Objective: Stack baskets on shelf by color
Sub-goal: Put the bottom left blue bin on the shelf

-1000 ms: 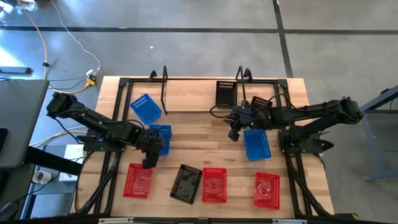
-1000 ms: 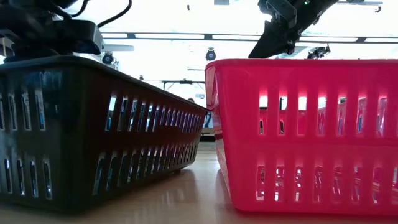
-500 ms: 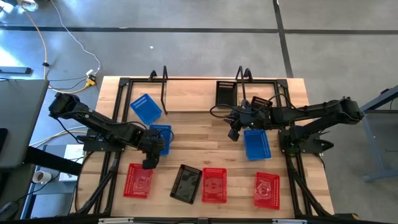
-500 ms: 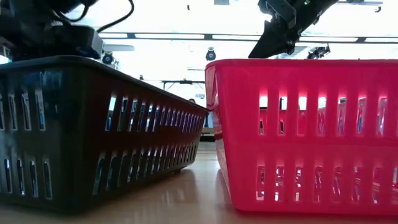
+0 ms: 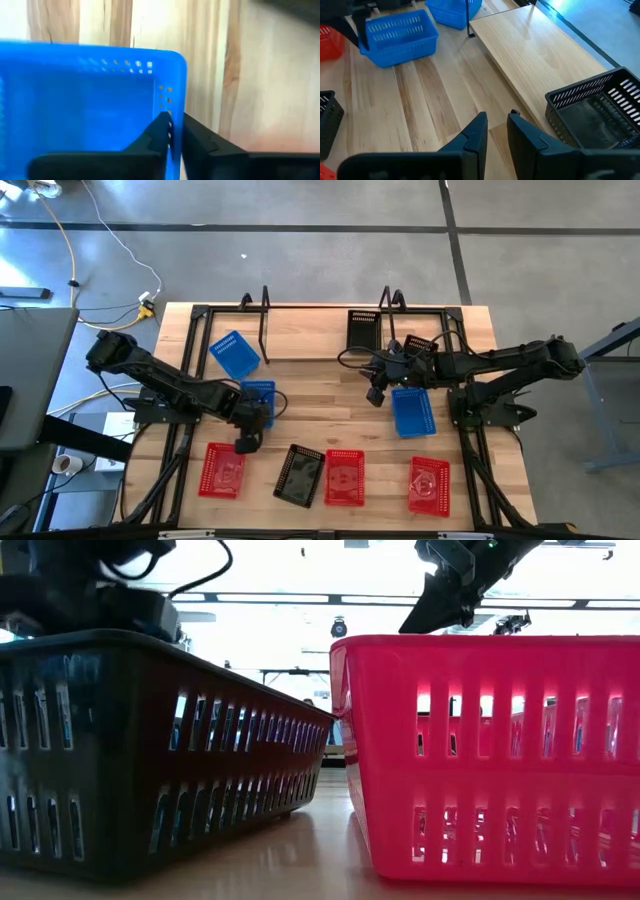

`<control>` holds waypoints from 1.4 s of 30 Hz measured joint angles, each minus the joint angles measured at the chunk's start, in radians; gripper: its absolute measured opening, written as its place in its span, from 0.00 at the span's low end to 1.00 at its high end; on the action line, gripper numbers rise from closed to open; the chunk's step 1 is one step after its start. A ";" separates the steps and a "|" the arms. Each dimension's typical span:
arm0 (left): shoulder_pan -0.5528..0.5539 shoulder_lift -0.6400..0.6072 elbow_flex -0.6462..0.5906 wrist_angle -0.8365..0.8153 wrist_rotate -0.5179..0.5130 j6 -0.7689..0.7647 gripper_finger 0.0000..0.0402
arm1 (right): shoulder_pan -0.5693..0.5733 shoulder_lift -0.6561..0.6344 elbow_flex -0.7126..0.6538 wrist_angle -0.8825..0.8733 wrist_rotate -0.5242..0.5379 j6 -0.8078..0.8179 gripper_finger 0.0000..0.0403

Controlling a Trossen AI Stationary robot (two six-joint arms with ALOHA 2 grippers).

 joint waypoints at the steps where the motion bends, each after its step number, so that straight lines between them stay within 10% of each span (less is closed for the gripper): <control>1: 0.001 -0.001 0.011 0.000 0.000 0.007 0.02 | 0.000 0.000 0.000 0.000 0.000 0.002 0.15; 25: 0.022 -0.001 0.326 -0.104 -0.253 0.254 0.00 | 0.033 0.000 0.000 0.071 0.008 0.028 0.07; 42: 0.363 -0.001 0.342 -0.028 -0.388 0.657 0.00 | 0.033 0.000 0.000 0.072 0.132 0.077 0.07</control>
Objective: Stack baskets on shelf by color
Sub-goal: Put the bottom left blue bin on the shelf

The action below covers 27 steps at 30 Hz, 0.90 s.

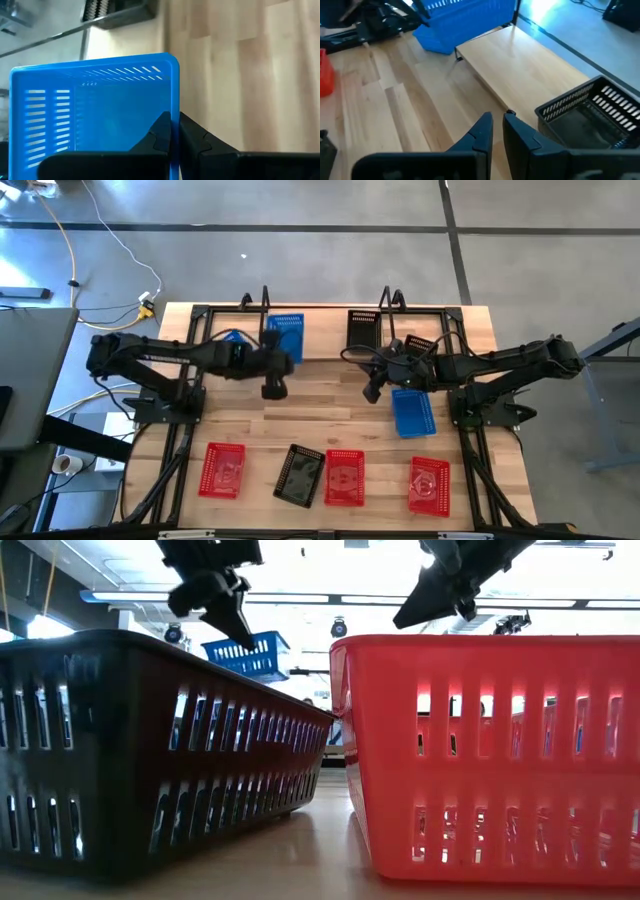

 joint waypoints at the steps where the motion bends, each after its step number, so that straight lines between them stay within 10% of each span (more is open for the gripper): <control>1: 0.022 0.000 0.000 0.000 0.007 0.016 0.00 | 0.000 0.000 0.000 0.000 0.007 0.000 0.07; 27: 0.247 0.210 0.000 0.058 0.158 0.114 0.00 | -0.061 0.000 0.000 -0.001 0.066 -0.034 0.07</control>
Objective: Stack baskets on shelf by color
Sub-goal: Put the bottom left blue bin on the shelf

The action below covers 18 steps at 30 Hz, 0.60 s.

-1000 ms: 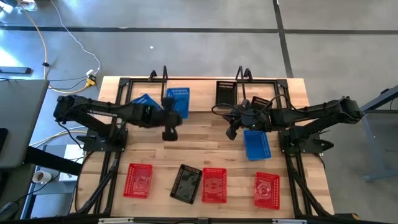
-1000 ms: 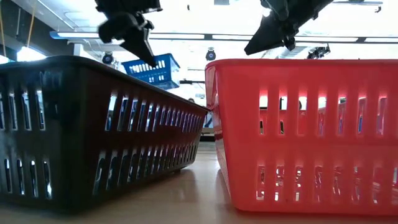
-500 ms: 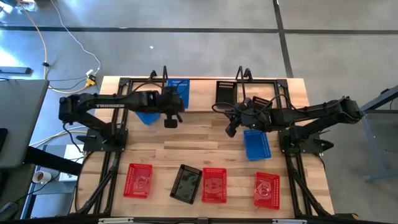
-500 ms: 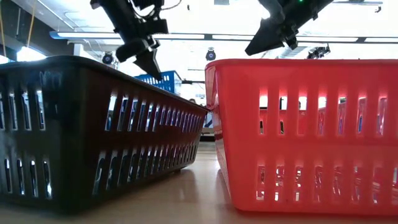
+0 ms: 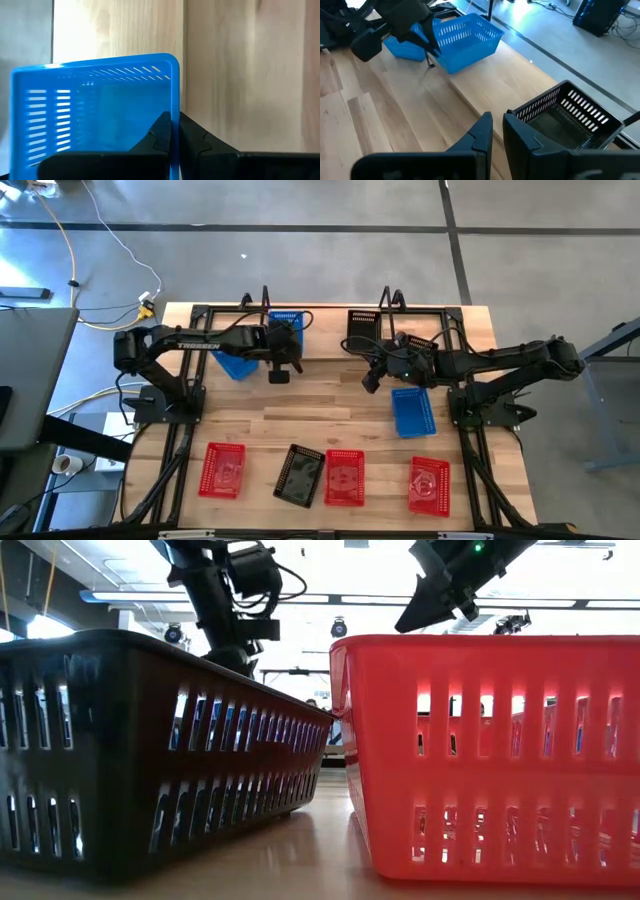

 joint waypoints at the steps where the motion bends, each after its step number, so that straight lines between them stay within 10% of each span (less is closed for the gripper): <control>1: 0.003 0.005 0.000 0.004 0.000 0.000 0.00 | -0.006 0.000 0.000 0.000 -0.009 0.000 0.07; 18: 0.072 0.008 0.000 0.019 0.092 0.000 0.00 | -0.042 0.000 0.000 0.000 -0.038 -0.043 0.07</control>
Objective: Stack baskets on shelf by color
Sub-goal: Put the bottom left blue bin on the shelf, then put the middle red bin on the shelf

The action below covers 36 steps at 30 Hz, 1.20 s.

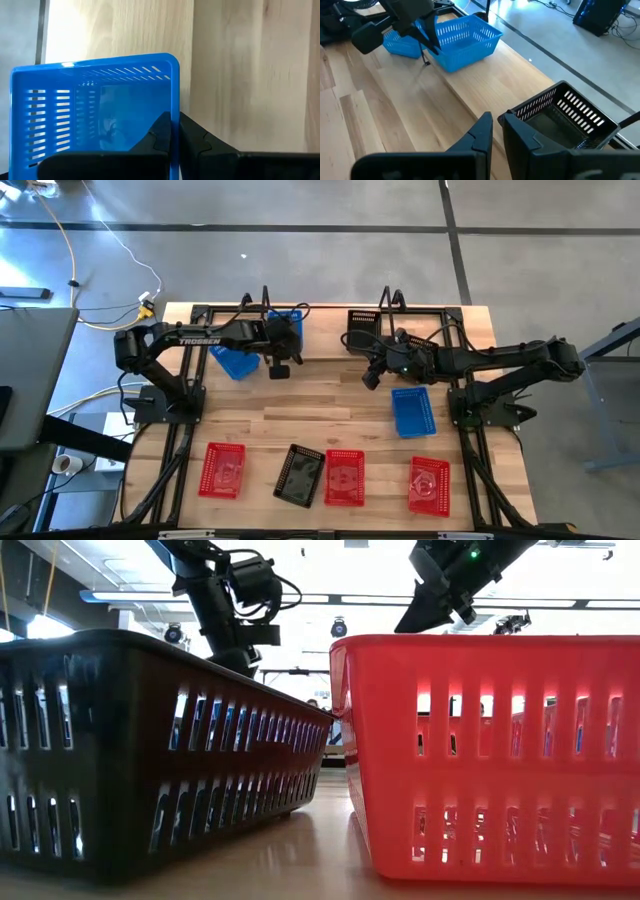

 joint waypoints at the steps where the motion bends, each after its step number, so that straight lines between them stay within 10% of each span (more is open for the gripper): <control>1: 0.000 0.000 0.000 0.000 0.007 0.000 0.00 | 0.000 0.000 0.000 0.000 0.000 -0.002 0.07; 36: -0.017 -0.026 0.000 -0.025 0.026 -0.132 0.34 | -0.006 -0.135 0.000 0.000 0.005 -0.055 0.07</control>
